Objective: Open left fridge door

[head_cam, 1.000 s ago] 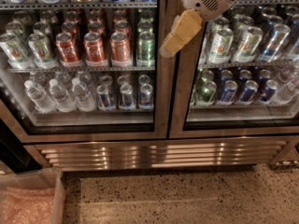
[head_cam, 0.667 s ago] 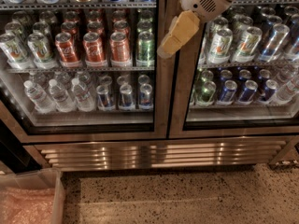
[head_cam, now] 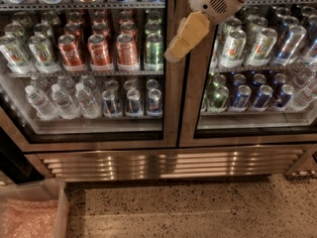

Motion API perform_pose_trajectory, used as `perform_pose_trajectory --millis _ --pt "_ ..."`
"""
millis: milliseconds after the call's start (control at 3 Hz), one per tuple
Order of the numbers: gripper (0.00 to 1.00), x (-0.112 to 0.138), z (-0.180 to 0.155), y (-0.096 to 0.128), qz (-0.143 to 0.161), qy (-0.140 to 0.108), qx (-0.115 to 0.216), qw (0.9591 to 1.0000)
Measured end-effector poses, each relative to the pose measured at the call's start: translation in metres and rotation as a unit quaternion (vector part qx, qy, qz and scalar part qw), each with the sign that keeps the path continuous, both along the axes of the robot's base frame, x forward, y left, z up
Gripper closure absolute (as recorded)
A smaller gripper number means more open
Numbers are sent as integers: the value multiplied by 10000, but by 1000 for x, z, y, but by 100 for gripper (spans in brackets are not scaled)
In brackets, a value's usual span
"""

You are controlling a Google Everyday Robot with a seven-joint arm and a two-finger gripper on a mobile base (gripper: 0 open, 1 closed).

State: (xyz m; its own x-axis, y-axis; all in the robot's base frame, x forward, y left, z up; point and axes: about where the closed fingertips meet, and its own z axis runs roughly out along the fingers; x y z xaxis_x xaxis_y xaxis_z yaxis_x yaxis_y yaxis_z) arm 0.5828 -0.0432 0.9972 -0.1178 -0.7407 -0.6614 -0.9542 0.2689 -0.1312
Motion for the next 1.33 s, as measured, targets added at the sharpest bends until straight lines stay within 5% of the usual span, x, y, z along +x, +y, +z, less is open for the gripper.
perform_pose_trajectory --millis 1333 --pt "0 4 9 0 13 -195 52 9998"
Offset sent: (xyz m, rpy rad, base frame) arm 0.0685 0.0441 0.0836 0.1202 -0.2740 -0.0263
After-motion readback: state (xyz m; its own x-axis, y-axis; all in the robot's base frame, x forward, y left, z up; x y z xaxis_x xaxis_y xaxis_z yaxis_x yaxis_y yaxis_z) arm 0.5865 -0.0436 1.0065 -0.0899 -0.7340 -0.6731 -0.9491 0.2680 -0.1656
